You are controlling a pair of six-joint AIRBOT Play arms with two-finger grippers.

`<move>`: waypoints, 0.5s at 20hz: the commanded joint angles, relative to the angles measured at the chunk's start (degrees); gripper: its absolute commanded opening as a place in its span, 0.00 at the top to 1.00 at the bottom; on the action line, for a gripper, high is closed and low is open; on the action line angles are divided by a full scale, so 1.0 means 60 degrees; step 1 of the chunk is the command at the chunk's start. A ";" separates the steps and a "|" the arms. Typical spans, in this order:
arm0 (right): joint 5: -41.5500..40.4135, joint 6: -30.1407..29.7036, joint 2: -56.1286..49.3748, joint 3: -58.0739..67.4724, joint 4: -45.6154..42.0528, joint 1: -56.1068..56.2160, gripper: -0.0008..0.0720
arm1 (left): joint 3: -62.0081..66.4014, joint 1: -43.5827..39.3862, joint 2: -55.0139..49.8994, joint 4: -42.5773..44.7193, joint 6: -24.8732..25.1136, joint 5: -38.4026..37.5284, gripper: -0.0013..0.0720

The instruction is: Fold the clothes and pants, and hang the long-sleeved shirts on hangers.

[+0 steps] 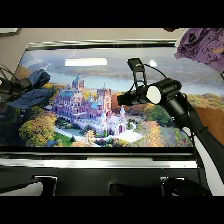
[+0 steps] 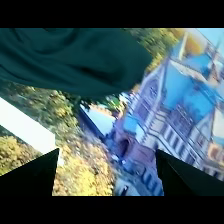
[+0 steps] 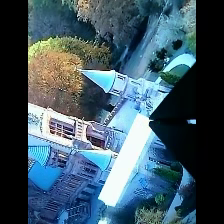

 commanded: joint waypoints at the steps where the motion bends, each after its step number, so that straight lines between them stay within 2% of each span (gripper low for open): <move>1: -0.0004 0.0004 -0.0004 0.0007 0.0007 0.0007 0.94 | 0.0000 0.1024 -0.1224 0.0215 -0.0335 0.1767 0.00; 6: 0.0022 0.0004 -0.0007 0.0007 0.0007 0.0007 0.94 | 0.0000 0.1315 -0.2663 0.0215 -0.0339 0.3916 0.00; 10: 0.0029 0.0004 -0.0004 0.0007 0.0007 0.0007 0.94 | 0.0007 0.1330 -0.3461 0.0215 -0.0444 0.4896 0.00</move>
